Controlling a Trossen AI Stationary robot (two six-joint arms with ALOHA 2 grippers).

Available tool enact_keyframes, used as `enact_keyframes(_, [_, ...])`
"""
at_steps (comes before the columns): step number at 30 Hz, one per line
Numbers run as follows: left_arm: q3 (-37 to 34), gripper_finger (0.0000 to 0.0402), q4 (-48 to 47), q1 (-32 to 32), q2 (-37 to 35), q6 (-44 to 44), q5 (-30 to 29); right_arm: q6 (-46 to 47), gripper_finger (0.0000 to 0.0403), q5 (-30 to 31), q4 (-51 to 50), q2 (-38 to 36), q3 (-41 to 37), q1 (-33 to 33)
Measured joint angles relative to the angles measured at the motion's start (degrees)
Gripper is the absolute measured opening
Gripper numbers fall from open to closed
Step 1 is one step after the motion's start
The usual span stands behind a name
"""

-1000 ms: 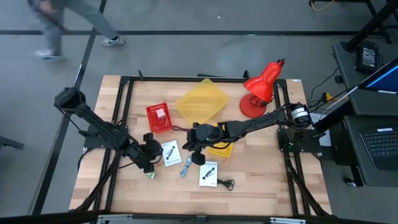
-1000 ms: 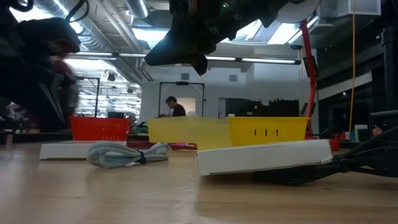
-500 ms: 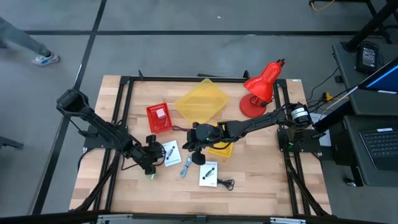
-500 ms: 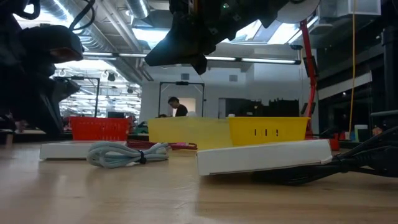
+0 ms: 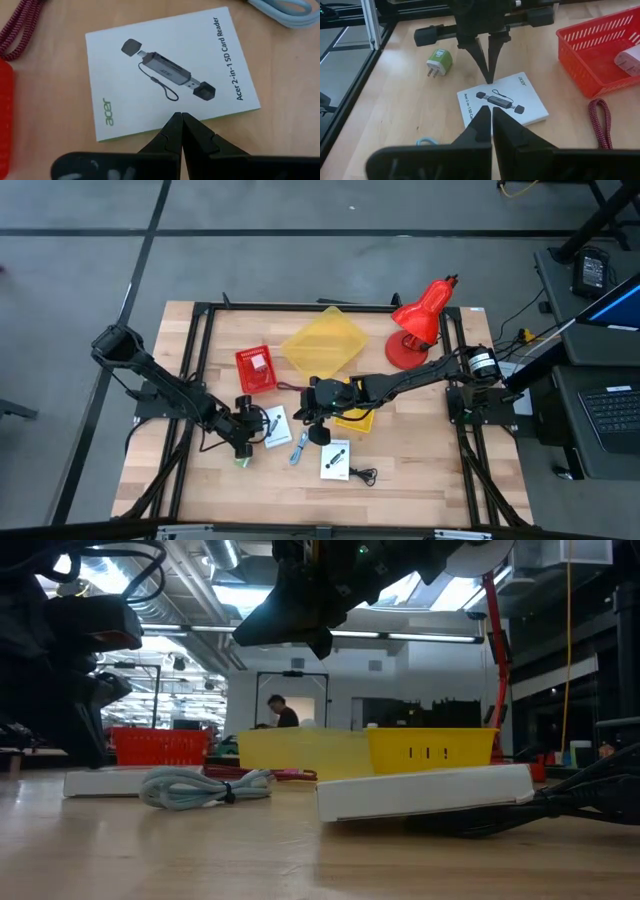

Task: Pick and place items into bin
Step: Put the left white box into the small yellow bin

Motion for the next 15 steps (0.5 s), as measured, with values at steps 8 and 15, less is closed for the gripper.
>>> enact_keyframes(8, [0.0, 0.0002, -0.1, 0.0, 0.0, -0.3, 0.2, 1.4, 0.0000, 0.0, 0.0, 0.0, 0.0, 0.0])
enact_keyframes(15, [0.0, 0.0002, -0.1, 0.0, 0.0, -0.4, 0.2, 3.2, 0.0000, 0.0, 0.0, 0.0, 0.0, 0.0])
